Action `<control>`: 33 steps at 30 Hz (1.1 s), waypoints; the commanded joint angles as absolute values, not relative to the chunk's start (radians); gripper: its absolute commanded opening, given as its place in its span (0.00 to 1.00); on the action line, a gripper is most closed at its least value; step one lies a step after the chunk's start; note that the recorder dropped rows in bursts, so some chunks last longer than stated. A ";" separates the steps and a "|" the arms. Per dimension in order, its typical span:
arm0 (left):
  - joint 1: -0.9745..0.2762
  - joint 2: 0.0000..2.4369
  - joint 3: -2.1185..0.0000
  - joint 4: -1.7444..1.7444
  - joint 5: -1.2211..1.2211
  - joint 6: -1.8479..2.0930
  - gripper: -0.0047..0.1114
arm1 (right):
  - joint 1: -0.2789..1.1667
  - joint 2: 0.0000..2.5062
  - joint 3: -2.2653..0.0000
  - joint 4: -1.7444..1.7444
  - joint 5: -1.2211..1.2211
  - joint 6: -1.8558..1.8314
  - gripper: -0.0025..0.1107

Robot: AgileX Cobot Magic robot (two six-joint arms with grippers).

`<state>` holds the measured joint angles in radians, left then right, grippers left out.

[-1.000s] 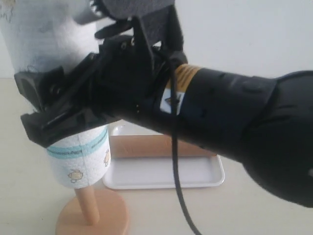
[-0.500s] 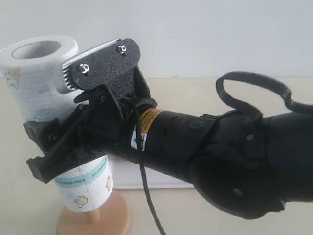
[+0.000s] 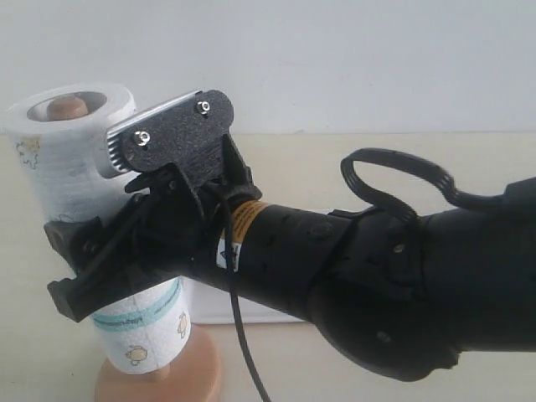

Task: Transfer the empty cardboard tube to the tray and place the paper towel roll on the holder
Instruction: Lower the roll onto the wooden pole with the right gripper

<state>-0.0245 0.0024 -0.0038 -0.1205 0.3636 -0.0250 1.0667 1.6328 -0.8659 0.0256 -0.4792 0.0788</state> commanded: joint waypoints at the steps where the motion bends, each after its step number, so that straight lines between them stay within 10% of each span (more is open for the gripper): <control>1: -0.021 0.000 0.000 -0.115 0.363 -0.032 0.08 | 1.068 1.627 -0.867 0.016 -0.507 0.078 0.20; 6: -0.021 0.000 0.000 -0.115 0.363 -0.032 0.08 | 1.068 1.627 -0.860 0.016 -0.481 0.076 0.45; 19: -0.021 0.000 0.000 -0.115 0.363 -0.032 0.08 | 1.068 1.627 -0.846 0.015 -0.424 0.076 0.47; 26: -0.021 0.000 0.000 -0.115 0.363 -0.032 0.08 | 1.068 1.627 -0.846 0.015 -0.430 0.076 0.76; 33: -0.021 0.000 0.000 -0.115 0.363 -0.032 0.08 | 1.068 1.627 -0.846 0.015 -0.429 0.070 0.77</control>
